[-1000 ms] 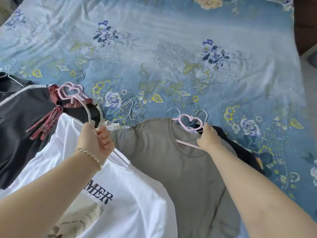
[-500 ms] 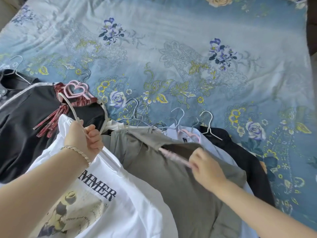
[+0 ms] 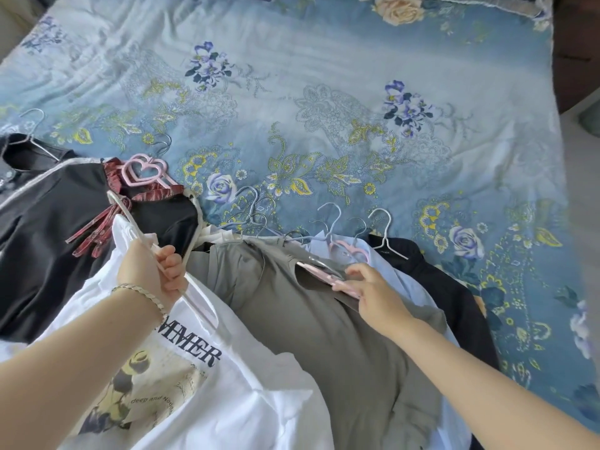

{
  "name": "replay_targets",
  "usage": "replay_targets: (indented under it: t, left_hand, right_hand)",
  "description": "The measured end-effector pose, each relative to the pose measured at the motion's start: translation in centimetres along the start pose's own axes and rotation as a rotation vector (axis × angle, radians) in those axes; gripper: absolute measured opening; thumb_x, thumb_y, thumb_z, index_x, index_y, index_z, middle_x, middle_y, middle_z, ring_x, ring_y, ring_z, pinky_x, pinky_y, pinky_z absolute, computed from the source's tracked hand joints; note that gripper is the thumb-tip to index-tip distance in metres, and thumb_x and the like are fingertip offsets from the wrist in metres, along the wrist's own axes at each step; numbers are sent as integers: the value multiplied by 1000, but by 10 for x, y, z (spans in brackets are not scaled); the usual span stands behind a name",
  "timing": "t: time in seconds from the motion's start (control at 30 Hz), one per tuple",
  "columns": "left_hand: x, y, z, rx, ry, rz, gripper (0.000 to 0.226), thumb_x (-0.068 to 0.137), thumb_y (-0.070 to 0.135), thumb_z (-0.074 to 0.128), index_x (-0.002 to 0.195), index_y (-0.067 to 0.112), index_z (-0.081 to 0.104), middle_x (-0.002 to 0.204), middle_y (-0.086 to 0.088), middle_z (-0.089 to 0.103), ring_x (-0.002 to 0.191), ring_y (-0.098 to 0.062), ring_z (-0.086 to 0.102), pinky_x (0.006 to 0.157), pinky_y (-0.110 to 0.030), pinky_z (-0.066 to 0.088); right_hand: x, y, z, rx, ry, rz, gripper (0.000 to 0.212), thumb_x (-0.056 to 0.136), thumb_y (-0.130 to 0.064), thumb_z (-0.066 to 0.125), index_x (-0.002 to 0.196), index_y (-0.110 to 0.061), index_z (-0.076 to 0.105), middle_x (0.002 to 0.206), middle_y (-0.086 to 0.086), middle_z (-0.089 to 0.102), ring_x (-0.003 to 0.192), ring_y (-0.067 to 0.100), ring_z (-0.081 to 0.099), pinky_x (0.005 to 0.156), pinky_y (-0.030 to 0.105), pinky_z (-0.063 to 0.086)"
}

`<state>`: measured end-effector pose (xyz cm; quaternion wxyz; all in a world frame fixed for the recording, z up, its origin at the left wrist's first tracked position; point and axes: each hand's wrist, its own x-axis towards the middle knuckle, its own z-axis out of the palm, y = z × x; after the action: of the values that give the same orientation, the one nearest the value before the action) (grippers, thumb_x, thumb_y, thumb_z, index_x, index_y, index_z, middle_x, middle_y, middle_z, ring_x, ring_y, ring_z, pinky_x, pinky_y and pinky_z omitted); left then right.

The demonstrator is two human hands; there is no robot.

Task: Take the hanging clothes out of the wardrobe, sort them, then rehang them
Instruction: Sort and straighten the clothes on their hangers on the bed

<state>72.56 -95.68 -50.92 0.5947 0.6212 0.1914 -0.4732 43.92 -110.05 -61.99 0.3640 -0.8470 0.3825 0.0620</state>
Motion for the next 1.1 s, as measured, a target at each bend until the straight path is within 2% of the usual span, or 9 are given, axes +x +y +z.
replay_targets:
  t: [0.1,0.23,0.37,0.5,0.67,0.8,0.93,1.03,1.1]
  left_hand:
    - [0,-7,-6,-8,3,-2,41,96,41,21,61,21,29,30,6,32,21,-3,28,26,-6,15]
    - [11,-12,-6,23,29,-2,40,96,38,22,61,21,28,31,8,32,21,-4,27,27,-6,15]
    - [22,-14,-1,3,19,4,38,94,37,23,60,21,26,31,8,32,22,-3,28,28,-5,16]
    - [28,-13,2,-13,-8,24,28,85,33,30,60,22,24,30,7,31,21,-3,29,25,-5,17]
    - [21,-14,2,-115,17,22,44,94,37,25,54,21,27,29,8,29,19,-5,26,29,-2,18]
    - [-12,-6,0,-106,-51,57,28,60,30,50,36,20,42,30,8,33,20,-5,29,28,-3,18]
    - [-58,10,-18,-161,-41,71,29,74,26,40,46,19,37,31,7,32,20,-5,28,30,-4,17]
    - [-97,21,-39,-154,-58,76,30,85,25,32,56,19,30,30,7,32,20,-5,27,30,-5,16]
    - [-128,29,-53,-143,-76,72,26,84,25,32,59,19,24,29,7,30,19,-6,26,30,-5,15]
  right_hand:
    - [21,2,1,123,25,63,64,77,18,36,117,-21,65,141,-2,38,135,15,31,108,24,28]
    - [61,25,-5,220,126,282,61,75,12,41,125,-19,55,121,1,55,113,21,55,92,28,43]
    - [92,50,-4,102,-64,502,47,88,-2,46,134,-12,49,131,16,54,121,33,51,103,36,42]
    - [100,48,-2,-9,-172,573,44,94,-18,47,138,-16,44,137,22,44,125,37,45,104,34,38]
    - [82,23,-4,114,-130,482,42,93,-11,45,135,-15,47,129,13,52,121,32,49,100,29,38]
    - [41,-23,-28,146,45,263,33,93,-2,41,120,-8,59,86,-2,50,86,21,52,70,21,35]
    - [-19,-75,-50,32,120,53,28,88,4,40,108,-4,57,96,-4,44,104,26,50,77,24,34]
    - [-63,-119,-68,-15,222,77,18,92,-2,44,105,0,56,103,9,50,106,28,51,71,18,26]
    - [-94,-148,-84,-29,298,111,14,94,-15,51,100,-3,56,110,12,53,103,29,55,71,25,29]
